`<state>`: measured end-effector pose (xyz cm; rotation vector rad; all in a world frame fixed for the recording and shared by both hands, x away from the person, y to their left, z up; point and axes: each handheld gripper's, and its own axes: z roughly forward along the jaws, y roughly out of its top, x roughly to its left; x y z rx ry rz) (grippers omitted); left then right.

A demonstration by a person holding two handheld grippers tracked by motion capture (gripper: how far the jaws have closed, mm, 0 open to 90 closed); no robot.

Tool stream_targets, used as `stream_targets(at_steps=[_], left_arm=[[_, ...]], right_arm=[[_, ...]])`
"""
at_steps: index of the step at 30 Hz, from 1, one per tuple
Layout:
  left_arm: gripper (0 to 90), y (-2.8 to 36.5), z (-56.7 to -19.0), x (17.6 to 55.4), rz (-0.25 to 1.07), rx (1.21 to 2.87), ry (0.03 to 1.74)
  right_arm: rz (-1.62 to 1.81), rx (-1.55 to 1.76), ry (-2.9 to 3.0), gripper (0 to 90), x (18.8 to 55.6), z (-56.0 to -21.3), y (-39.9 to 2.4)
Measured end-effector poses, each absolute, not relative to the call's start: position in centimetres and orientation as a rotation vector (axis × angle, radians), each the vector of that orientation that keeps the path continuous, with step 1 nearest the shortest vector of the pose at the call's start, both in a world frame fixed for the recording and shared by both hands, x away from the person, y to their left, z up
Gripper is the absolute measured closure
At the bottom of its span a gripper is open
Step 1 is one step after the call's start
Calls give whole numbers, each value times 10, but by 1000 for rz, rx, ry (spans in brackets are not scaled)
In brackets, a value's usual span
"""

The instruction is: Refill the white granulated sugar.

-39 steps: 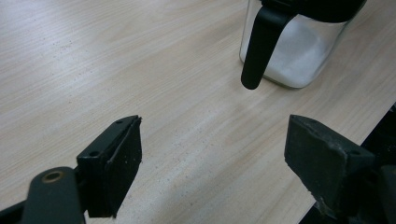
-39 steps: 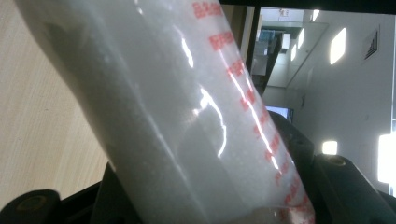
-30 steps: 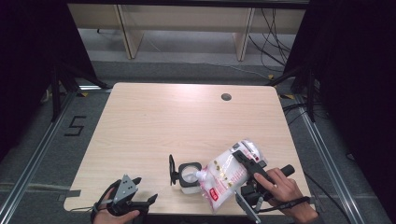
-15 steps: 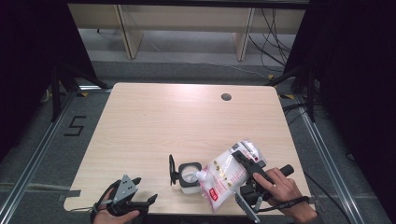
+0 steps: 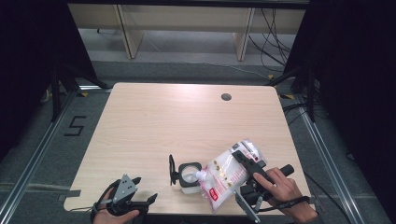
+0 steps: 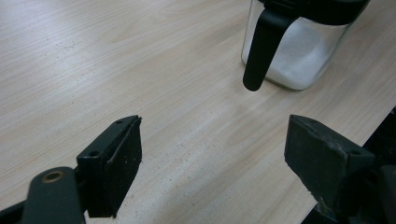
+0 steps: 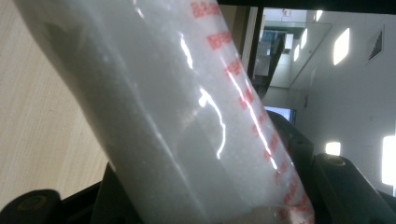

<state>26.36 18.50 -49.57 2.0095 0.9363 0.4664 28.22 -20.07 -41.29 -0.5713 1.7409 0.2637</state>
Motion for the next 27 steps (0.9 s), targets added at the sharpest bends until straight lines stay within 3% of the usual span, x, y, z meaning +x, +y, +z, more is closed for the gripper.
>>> stream_targets(at_steps=[27], left_arm=[[185, 186, -495, 265, 482, 2002, 924]], right_arm=[[287, -509, 1794, 498, 284, -416, -204]])
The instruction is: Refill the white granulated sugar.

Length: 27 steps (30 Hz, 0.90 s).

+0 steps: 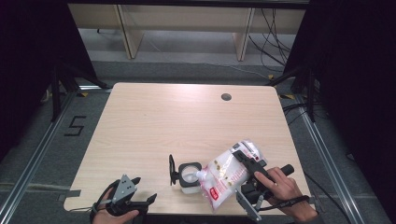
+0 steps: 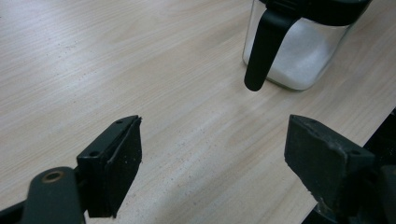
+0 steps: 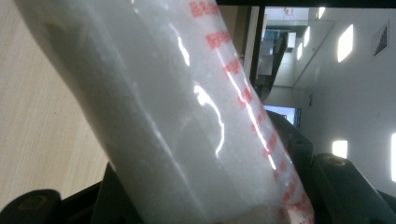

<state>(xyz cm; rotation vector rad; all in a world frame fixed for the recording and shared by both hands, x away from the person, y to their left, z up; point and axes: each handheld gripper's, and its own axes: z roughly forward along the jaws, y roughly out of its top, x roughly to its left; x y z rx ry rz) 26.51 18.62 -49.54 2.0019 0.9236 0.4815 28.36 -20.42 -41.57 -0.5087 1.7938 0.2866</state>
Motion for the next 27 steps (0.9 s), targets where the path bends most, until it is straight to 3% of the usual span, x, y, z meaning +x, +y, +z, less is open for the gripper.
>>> stream_targets(at_steps=[27], left_arm=[[185, 187, -495, 265, 483, 2004, 928]], right_arm=[[305, -471, 1809, 499, 283, -415, -207]])
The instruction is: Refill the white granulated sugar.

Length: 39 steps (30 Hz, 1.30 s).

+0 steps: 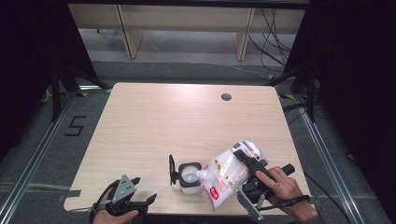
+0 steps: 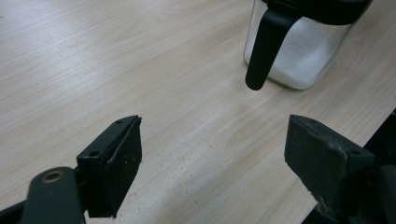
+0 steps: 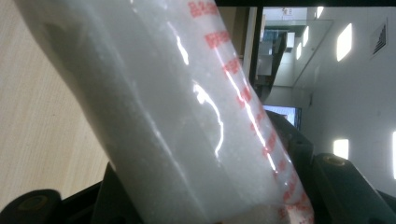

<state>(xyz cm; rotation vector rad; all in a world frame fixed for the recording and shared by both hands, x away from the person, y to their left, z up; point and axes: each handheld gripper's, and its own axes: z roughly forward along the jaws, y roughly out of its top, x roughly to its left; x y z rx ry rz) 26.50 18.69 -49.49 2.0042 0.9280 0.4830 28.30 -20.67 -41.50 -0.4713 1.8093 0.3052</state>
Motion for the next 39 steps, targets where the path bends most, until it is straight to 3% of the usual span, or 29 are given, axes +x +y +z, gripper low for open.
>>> stream_targets(at_steps=[39], left_arm=[[185, 189, -494, 264, 490, 2041, 916]], right_arm=[[275, -524, 1773, 500, 283, -413, -206]])
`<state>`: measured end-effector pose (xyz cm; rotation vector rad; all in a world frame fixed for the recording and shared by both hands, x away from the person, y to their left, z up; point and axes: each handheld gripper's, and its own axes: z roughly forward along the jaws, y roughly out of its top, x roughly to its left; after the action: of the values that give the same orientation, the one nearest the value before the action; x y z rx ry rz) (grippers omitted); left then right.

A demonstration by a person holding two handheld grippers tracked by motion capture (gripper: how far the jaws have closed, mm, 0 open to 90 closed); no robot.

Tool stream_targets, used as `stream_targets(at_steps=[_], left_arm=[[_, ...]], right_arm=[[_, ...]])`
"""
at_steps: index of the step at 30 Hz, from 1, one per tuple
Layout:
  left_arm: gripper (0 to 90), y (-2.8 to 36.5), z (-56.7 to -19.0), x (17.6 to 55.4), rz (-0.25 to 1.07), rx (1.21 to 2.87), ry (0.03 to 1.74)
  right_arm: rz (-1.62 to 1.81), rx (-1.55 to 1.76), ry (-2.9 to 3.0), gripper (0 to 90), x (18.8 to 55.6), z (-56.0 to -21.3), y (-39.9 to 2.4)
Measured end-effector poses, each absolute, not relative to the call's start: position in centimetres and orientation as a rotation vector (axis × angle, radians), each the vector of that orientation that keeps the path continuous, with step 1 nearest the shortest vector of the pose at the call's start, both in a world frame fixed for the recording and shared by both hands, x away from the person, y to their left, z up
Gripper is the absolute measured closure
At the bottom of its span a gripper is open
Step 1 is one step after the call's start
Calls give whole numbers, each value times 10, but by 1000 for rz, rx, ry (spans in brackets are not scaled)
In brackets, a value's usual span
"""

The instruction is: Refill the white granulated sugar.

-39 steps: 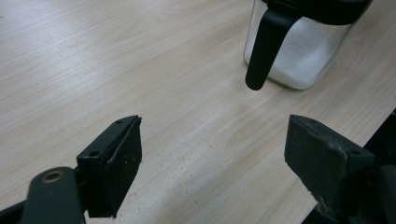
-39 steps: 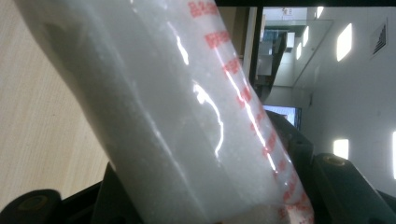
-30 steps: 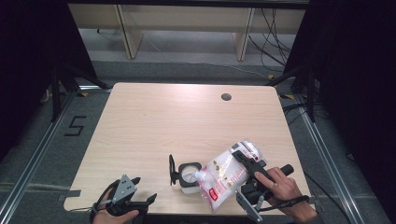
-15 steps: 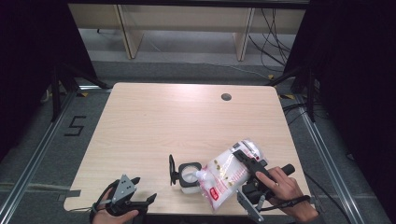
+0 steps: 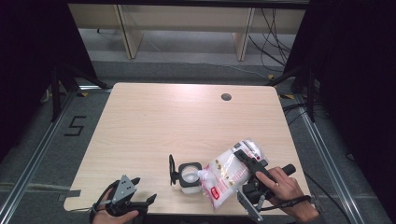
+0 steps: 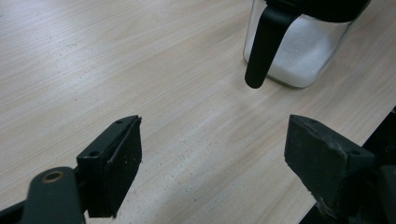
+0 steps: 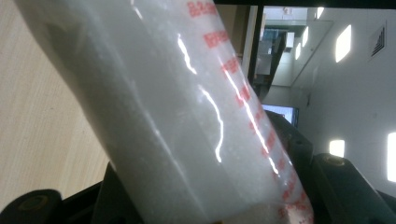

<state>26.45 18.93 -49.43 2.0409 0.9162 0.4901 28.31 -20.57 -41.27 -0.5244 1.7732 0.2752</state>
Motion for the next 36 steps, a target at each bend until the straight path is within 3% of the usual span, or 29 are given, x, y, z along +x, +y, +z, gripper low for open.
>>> stream_targets(at_steps=[36], left_arm=[[185, 188, -495, 264, 488, 2010, 936]], right_arm=[[259, -584, 1752, 503, 282, -409, -200]])
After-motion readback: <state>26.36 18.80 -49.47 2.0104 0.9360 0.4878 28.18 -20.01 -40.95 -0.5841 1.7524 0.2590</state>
